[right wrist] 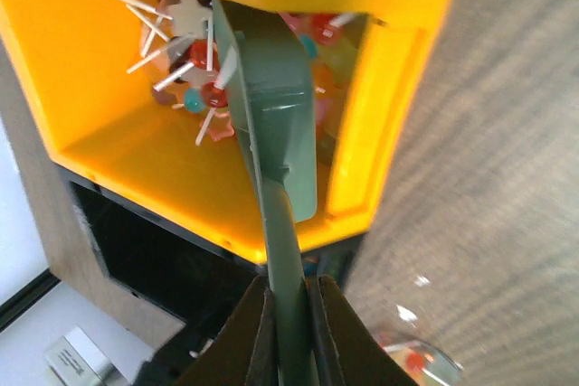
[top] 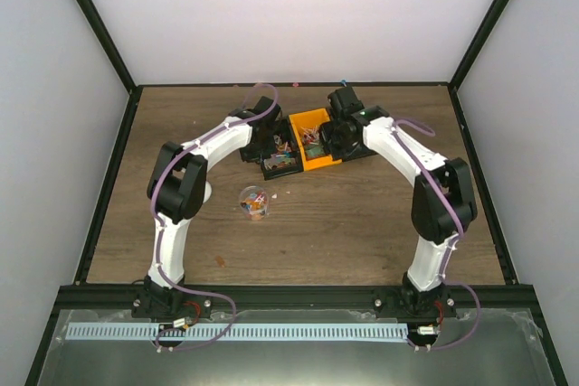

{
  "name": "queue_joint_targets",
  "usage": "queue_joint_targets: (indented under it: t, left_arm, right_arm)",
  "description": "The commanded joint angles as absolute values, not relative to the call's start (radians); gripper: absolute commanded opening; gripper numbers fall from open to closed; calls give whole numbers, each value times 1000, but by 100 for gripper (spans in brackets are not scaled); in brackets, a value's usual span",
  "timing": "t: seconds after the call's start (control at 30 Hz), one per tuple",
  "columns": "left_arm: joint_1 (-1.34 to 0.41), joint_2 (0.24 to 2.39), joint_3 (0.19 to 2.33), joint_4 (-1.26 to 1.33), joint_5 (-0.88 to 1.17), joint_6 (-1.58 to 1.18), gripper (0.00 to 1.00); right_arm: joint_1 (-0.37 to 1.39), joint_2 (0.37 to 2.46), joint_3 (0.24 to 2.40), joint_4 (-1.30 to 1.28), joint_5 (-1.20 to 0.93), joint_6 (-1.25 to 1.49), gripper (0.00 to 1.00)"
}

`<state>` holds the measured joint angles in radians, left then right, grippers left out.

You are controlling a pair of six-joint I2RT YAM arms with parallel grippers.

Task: Pack the candies
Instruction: Scoop the fake candies from the storage box.

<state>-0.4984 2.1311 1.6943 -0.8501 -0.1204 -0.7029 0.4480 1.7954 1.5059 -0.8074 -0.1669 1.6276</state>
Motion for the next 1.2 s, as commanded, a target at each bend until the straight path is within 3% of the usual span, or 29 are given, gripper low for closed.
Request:
queue_joint_targets:
  t: [0.0, 0.23, 0.5, 0.8, 0.97, 1.17]
  left_arm:
    - [-500, 2168, 1699, -850, -133, -706, 4]
    - [-500, 2145, 1686, -851, -154, -703, 4]
    - [-500, 2148, 1684, -853, -160, -710, 4]
    - [-502, 2145, 1691, -862, -155, -672, 4]
    - [-502, 2131, 1683, -871, -166, -651, 4]
    - [-502, 2143, 1702, -868, -140, -659, 4]
  right_arm:
    - [430, 1895, 1469, -761, -214, 1612, 1]
    - [419, 1873, 1508, -777, -229, 1563, 1]
    - [448, 1722, 1394, -785, -216, 1595, 1]
    - [381, 1935, 1462, -727, -272, 1526, 1]
    - [353, 1941, 1366, -467, -334, 1454, 1]
    - [348, 1796, 985, 86, -431, 1426, 1]
